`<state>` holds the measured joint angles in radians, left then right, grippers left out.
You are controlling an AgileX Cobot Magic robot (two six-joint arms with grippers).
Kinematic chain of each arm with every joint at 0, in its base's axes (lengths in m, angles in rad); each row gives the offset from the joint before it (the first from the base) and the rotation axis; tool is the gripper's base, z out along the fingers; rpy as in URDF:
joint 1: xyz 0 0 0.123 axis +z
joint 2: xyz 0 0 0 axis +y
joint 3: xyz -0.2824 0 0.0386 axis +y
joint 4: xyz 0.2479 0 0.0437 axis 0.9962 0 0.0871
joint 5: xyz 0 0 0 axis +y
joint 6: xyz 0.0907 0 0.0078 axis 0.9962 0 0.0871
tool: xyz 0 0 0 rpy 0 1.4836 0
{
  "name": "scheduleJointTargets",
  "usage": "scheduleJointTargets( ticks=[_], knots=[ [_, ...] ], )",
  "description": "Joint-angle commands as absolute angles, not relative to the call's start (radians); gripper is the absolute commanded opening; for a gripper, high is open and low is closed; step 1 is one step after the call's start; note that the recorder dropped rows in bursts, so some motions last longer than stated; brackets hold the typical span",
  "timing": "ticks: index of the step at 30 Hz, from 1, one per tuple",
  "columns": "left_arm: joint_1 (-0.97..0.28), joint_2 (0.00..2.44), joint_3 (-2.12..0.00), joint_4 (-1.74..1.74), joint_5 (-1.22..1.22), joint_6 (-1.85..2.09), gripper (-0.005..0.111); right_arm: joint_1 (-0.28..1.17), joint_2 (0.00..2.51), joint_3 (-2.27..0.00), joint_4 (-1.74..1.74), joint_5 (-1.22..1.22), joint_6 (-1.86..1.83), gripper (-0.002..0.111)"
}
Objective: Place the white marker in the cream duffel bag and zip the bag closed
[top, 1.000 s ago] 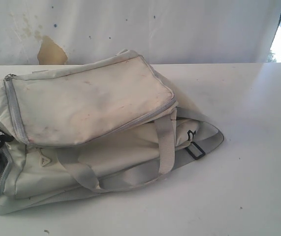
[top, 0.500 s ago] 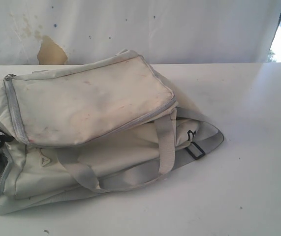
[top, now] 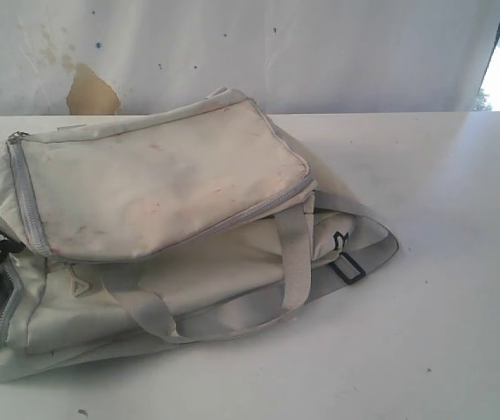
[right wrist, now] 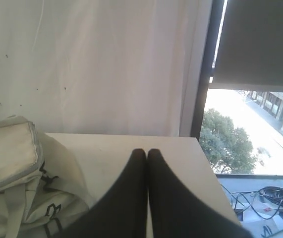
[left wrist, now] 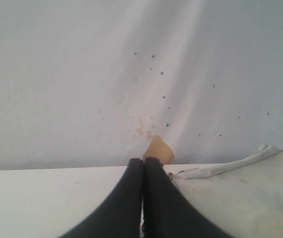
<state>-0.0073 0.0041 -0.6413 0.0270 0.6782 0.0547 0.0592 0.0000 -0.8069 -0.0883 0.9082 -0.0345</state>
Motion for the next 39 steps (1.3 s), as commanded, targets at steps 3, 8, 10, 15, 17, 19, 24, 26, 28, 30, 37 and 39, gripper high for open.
scheduleJointTargets(
  ticks=[3, 8, 10, 15, 17, 19, 24, 26, 28, 30, 37, 39],
  knots=[
    [-0.012, 0.000, -0.474, 0.008, 0.418, 0.052, 0.000, 0.063, 0.000, -0.647, -0.093, 0.738, -0.019, 0.000],
    [-0.012, 0.000, -0.349, 0.000, 0.247, 0.052, 0.000, 0.063, 0.000, -0.511, -0.096, 0.586, -0.020, 0.000],
    [-0.012, 0.000, -0.303, -0.014, 0.206, 0.052, 0.000, 0.063, 0.000, -0.444, -0.105, 0.511, -0.020, 0.000],
    [-0.012, 0.000, -0.159, -0.014, 0.109, 0.052, 0.000, 0.063, 0.000, -0.305, -0.105, 0.329, -0.020, 0.000],
    [-0.012, 0.000, -0.104, -0.014, 0.094, 0.052, 0.000, 0.063, 0.000, -0.261, -0.105, 0.271, -0.020, 0.000],
    [-0.012, 0.000, -0.054, -0.014, 0.080, 0.052, 0.000, 0.063, 0.000, -0.224, -0.105, 0.222, -0.018, 0.000],
    [-0.012, 0.000, 0.000, -0.012, 0.066, 0.054, 0.000, 0.063, 0.000, -0.126, -0.105, 0.083, -0.020, 0.000],
    [-0.012, 0.000, 0.000, -0.010, 0.060, 0.056, 0.000, 0.063, 0.000, -0.071, -0.105, 0.006, -0.020, 0.000],
    [-0.012, 0.000, 0.000, -0.010, 0.053, 0.056, 0.000, 0.063, 0.000, -0.018, -0.105, -0.048, -0.020, 0.000],
    [-0.012, 0.000, 0.000, -0.010, 0.053, 0.056, 0.000, 0.063, 0.000, 0.000, -0.105, -0.064, -0.020, 0.000],
    [-0.012, 0.000, 0.000, -0.010, 0.055, 0.056, 0.000, 0.063, 0.000, 0.000, -0.105, 0.038, -0.020, 0.000],
    [-0.012, 0.000, 0.000, -0.010, 0.055, 0.056, 0.000, 0.063, 0.000, 0.000, -0.105, 0.041, -0.020, 0.000]
  ],
)
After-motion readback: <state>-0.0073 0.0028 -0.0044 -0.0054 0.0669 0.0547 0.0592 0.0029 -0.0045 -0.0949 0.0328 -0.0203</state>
